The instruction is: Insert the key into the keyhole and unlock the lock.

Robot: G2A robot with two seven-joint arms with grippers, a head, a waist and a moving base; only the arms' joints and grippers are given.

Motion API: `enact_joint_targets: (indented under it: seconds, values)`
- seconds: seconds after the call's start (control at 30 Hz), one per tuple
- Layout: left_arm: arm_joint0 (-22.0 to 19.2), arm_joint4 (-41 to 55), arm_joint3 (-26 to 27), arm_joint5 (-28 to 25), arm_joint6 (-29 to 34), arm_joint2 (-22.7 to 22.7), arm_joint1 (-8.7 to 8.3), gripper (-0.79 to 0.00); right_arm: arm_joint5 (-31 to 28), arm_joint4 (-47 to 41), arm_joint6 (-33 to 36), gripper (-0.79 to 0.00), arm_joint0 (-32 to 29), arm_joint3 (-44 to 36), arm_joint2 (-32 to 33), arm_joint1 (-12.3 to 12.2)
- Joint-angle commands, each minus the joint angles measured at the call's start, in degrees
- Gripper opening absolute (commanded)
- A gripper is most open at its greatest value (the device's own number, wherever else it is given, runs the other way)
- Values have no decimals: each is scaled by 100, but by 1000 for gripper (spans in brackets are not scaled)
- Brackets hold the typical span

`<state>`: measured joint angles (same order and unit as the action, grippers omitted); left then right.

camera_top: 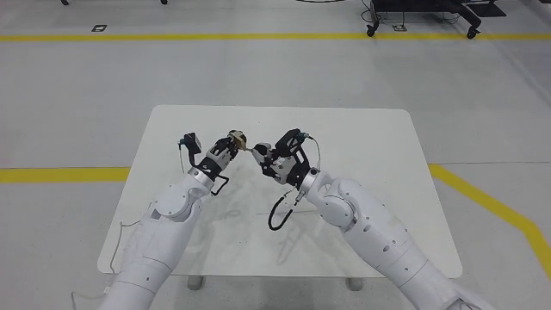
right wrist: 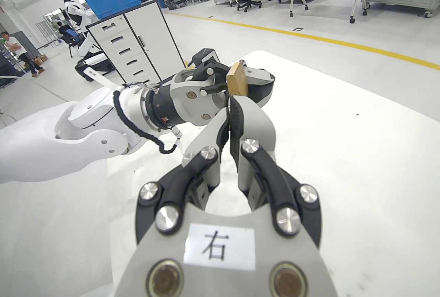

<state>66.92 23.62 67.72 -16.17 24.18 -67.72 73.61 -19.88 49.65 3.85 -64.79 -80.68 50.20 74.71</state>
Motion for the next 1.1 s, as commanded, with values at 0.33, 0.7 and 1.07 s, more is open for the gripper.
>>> enact_joint_targets:
  seconds: [0.33, 0.7, 1.07]
  values:
    - [23, -59, 9, 2, -76, -13, 31, -785, 238, 317, -95, -785, -4, 31, -82, 70]
    - [43, 27, 8, 91, -130, -55, 60, -785, 565, 724, -294, -785, -59, -21, -143, 132]
    - [71, 572, -55, 353, -102, -109, 118, -785, 719, 858, -669, -785, -85, 127, -216, 227]
